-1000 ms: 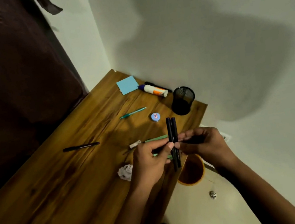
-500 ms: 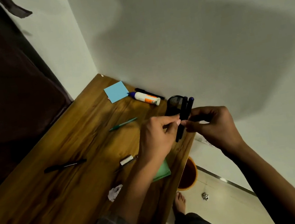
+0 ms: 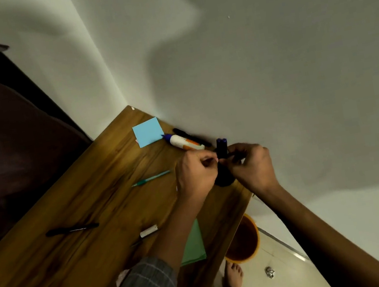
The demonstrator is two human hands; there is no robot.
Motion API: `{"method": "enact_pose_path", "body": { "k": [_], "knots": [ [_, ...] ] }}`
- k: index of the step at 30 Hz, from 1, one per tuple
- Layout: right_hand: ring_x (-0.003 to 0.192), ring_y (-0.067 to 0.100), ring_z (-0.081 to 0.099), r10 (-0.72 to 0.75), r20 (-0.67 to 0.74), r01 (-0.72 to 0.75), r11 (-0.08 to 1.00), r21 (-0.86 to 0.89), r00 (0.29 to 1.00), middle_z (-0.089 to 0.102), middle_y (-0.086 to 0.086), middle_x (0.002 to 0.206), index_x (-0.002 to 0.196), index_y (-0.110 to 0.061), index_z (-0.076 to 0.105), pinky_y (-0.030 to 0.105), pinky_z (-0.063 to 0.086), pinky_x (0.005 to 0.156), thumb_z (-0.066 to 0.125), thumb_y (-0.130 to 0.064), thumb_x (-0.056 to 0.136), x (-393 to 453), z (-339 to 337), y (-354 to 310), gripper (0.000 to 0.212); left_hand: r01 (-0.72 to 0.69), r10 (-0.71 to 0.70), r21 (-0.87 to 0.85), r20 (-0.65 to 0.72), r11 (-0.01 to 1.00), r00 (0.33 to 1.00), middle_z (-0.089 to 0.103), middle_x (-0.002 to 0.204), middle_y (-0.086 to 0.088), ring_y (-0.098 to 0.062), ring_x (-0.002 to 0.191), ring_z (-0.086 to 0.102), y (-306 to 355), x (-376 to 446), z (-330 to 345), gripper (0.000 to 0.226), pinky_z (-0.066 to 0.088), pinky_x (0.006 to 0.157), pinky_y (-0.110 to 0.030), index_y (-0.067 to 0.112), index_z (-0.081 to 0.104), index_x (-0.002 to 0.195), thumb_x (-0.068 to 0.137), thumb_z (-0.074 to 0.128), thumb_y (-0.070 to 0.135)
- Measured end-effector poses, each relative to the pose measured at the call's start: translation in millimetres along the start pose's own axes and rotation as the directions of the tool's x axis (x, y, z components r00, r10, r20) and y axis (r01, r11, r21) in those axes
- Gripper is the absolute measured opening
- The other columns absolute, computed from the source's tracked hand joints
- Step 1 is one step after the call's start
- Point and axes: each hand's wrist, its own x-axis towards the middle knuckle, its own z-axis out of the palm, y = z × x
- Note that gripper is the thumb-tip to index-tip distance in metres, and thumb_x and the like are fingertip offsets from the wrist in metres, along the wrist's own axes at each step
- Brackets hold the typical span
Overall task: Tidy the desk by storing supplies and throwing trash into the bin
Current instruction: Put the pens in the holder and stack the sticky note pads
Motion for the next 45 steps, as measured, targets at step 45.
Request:
{"method": "enact_pose_path", "body": {
  "k": [45],
  "knots": [
    [0.07, 0.007, 0.06, -0.37, 0.427, 0.407, 0.913, 0.006, 0.825, 0.077, -0.002, 0.101, 0.11, -0.019, 0.076, 0.026, 0.048, 0.073, 0.081, -0.036, 0.081, 9, 137, -118, 0.034, 0.703, -0.783, -0.394, -0.485, 0.592, 0.388, 0.074, 0.063, 0.004, -0.009, 0.057, 0.071, -218, -104, -192, 0.043, 0.061, 0.061, -0.029, 0.017, 0.077, 0.072, 0.082, 0.075, 0.059]
  ]
}}
